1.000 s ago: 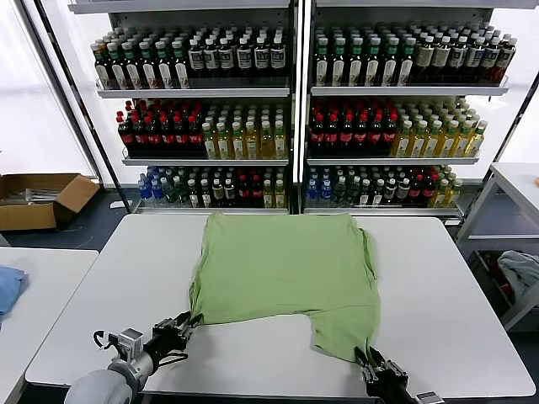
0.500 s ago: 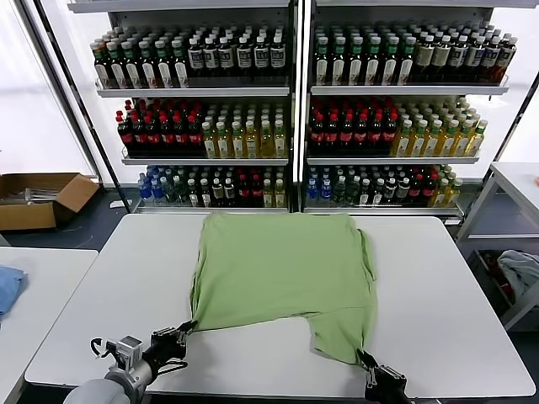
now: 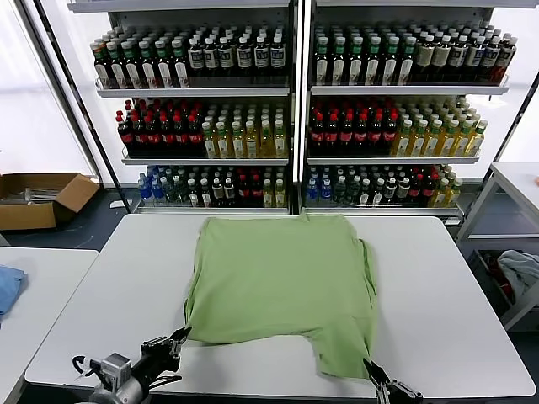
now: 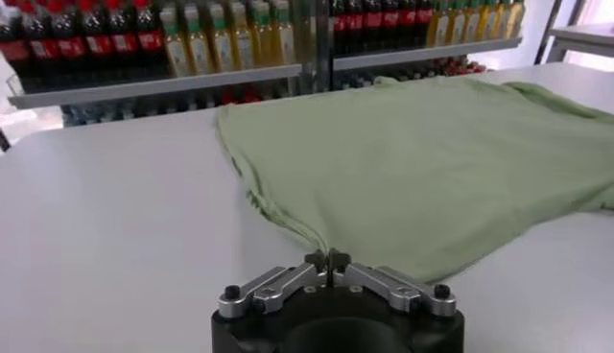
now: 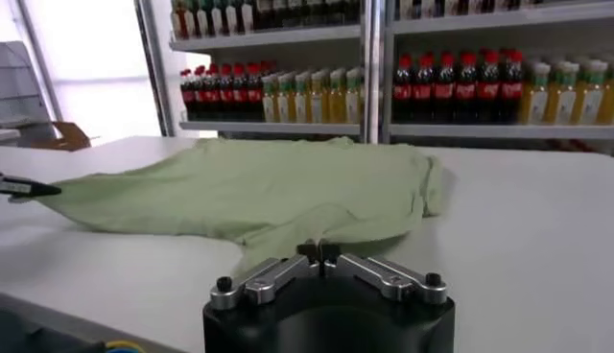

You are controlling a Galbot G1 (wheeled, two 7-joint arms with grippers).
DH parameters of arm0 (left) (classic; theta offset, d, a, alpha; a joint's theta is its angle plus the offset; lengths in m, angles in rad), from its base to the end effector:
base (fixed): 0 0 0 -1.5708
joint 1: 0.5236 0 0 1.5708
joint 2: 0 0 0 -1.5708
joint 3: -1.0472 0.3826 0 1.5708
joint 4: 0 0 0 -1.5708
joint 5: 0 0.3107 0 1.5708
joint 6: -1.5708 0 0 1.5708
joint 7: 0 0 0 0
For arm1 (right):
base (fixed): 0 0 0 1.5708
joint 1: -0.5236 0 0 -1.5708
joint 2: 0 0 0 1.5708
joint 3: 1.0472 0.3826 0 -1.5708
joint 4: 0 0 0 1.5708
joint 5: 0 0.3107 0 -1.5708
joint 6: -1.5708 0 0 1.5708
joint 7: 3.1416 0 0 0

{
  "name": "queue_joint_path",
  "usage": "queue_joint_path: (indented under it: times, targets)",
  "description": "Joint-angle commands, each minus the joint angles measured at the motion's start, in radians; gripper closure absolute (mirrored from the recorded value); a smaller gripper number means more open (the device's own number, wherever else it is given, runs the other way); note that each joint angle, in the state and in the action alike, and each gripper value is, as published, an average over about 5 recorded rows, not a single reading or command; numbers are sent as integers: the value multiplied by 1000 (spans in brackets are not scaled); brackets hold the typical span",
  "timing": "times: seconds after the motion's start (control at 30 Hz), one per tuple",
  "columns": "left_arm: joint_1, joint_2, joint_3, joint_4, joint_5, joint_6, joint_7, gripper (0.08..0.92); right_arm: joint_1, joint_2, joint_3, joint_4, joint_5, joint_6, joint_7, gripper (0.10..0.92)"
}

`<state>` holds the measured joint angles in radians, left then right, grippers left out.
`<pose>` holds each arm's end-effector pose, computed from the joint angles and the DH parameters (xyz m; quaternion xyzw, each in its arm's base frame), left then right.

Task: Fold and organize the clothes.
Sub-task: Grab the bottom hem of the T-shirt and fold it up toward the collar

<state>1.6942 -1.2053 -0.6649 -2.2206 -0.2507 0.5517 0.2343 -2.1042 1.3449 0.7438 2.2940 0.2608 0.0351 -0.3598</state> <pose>0.0934 0.1021 -0.2827 -0.1485 -0.9500 -0.0437 0.2713 -0.0286 -0.0892 -0.2771 0.1762 -0.9746 0.0024 0.1383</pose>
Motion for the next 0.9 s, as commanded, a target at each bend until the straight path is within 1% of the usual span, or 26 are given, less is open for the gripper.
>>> queue_joint_path:
  times: [0.03,0.17,0.27,0.37,0.53,0.67,0.77,0.9]
  targets:
    - [261,-95,-125,-195,14,24,1,898,-139,-4,39,64,31,82,-32,919]
    - [268,-89,-152,-201,15,24,3,897,-110,-19,38,44,50,102,-40,919]
    - [227,-71,-151,-189,12,24,0,897,-58,-28,30,33,68,99,-36,919]
    - [154,-34,-143,-167,-1,24,0,898,20,-43,21,23,91,77,-18,919]
    - [5,60,-137,-116,-66,25,8,897,235,-57,-7,-12,126,-3,49,919]
    - [-61,137,-115,-68,-108,25,11,897,392,-73,-42,-31,182,-80,108,919]
    - [-97,201,-102,-22,-152,25,9,898,475,-118,-72,-51,206,-127,143,919]
    - [-178,249,-70,58,-237,25,8,897,584,-179,-120,-126,218,-155,173,919]
